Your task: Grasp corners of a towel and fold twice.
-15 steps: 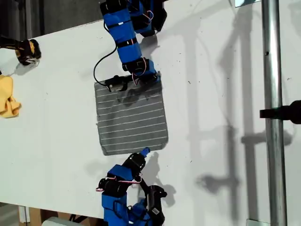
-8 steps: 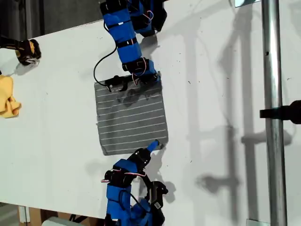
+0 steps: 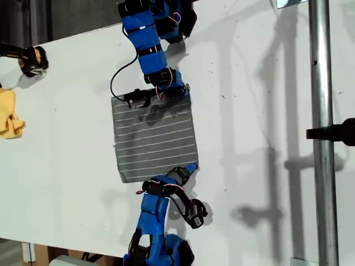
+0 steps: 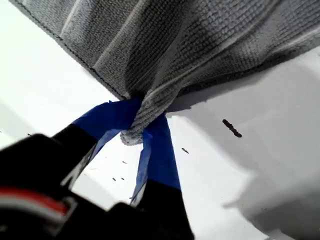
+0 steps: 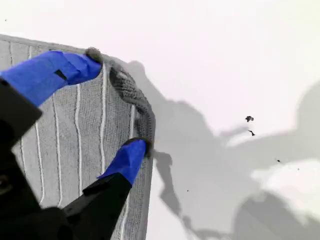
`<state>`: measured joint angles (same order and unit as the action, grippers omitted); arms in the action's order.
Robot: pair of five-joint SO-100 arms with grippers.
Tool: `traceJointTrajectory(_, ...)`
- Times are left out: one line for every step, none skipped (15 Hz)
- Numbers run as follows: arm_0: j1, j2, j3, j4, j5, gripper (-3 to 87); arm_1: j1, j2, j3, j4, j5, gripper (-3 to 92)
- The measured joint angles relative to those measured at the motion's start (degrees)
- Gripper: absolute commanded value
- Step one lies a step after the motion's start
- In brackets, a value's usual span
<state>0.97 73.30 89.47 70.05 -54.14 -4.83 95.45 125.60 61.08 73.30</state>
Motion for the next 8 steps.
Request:
traceJointTrajectory(0.3,-1.8,-0.8,-0.5,-0.9,27.7,0.0,0.0,0.0,0.0,0.0,-0.1)
traceJointTrajectory(0.4,-3.4,-1.5,-0.7,-1.2,27.6,0.0,0.0,0.0,0.0,0.0,-0.1)
traceJointTrajectory(0.4,-4.9,-2.1,-0.7,-2.0,27.3,0.0,0.0,0.0,0.0,0.0,-0.1)
traceJointTrajectory(0.4,-6.0,-2.9,-0.7,-1.9,26.5,0.0,0.0,0.0,0.0,0.0,-0.1)
traceJointTrajectory(0.4,-6.8,-3.6,-0.7,-2.1,25.2,0.0,0.0,0.0,0.0,0.0,-0.1)
traceJointTrajectory(0.4,-7.6,-4.3,-0.7,-2.1,23.1,0.0,0.0,0.0,0.0,0.0,-0.1)
traceJointTrajectory(0.4,-8.6,-5.2,-0.5,-2.5,18.6,0.0,0.0,0.0,0.0,0.0,-0.1)
traceJointTrajectory(0.5,-9.1,-5.6,-0.4,-3.0,11.0,0.0,0.0,0.0,0.0,0.0,-0.1)
